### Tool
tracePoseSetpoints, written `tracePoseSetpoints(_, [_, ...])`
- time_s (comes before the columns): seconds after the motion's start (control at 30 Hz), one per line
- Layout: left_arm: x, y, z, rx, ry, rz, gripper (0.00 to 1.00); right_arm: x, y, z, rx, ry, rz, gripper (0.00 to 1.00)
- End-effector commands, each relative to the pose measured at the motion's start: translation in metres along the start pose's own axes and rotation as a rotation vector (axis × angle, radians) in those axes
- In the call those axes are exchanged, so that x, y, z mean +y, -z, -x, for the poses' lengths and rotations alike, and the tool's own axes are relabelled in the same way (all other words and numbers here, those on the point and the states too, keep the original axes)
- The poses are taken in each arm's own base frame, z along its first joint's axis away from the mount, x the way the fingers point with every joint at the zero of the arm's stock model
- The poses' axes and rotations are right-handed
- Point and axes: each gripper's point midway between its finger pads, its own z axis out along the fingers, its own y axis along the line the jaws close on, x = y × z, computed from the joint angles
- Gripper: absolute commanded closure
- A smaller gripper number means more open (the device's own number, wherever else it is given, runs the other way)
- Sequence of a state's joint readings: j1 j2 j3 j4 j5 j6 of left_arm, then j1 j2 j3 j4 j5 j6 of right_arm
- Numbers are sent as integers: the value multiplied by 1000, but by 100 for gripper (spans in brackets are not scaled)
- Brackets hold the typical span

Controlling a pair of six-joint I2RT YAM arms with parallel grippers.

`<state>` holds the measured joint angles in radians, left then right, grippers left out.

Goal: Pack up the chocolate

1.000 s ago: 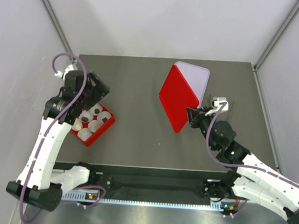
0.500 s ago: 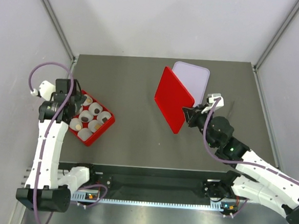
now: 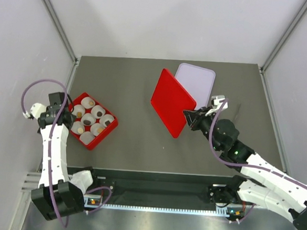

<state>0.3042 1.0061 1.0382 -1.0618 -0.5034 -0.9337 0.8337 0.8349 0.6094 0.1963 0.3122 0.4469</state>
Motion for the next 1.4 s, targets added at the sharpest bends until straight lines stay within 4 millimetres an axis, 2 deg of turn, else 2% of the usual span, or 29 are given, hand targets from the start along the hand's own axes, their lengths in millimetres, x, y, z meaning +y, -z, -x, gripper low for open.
tracePoseSetpoints(0.0, [-2, -16, -8, 8, 67, -3, 27, 21, 0, 25, -62, -29, 59, 100])
tracePoseSetpoints(0.13, [0, -31, -28, 44, 73, -5, 33, 21, 2, 30, -75, -24, 63, 100])
tracePoseSetpoints(0.47, [2, -34, -36, 35, 101, -52, 34, 28, -5, 30, -46, -2, 71, 100])
tracePoseSetpoints(0.67, [6, -43, -53, 83, 87, -35, 36, 31, -11, 27, -25, 1, 75, 100])
tracePoseSetpoints(0.77, [-2, -44, -56, 90, 70, -85, 35, 29, -9, 27, -28, -1, 68, 100])
tracePoseSetpoints(0.83, [-11, -43, -53, 77, 72, -144, 36, 27, -9, 24, -22, 2, 63, 100])
tracePoseSetpoints(0.93, [-11, -42, -53, 74, 71, -149, 38, 24, -8, 22, -21, -14, 51, 100])
tracePoseSetpoints(1.13, [7, -47, -60, 84, 53, -67, 40, 22, -6, 18, -11, -31, 43, 100])
tracePoseSetpoints(1.2, [13, -46, -55, 62, 62, -32, 38, 18, -5, 17, -12, -30, 30, 100])
tracePoseSetpoints(1.37, [9, -41, -45, 35, 60, -51, 39, 16, -3, 15, -13, -30, 29, 100])
